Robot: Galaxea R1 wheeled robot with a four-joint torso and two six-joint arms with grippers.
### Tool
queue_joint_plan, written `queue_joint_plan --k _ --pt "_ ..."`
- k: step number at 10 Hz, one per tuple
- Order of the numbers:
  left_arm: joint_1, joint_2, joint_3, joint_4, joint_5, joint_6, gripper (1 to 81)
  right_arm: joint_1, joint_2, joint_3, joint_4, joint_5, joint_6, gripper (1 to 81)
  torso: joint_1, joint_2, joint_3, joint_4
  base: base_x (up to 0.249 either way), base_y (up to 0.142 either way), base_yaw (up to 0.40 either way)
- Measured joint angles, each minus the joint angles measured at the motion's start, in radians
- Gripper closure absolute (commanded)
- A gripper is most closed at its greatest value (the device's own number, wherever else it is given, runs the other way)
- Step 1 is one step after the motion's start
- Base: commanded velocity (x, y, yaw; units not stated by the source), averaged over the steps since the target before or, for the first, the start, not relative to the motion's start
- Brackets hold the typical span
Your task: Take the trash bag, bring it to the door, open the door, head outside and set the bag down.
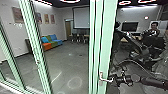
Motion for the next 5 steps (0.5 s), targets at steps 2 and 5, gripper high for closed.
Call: queue_joint_plan --k 2,5 --pt "0.006 0.001 -0.013 -0.005 0.000 0.000 81.1 -0.001 0.041 -0.059 -0.001 0.000 0.004 1.0 0.000 0.000 0.000 0.000 0.000 0.000 0.000" --pt "0.013 0.017 -0.042 -0.014 0.000 0.000 81.1 -0.044 0.106 -0.114 -0.014 0.006 0.010 1.0 0.000 0.000 0.000 0.000 0.000 0.000 0.000"
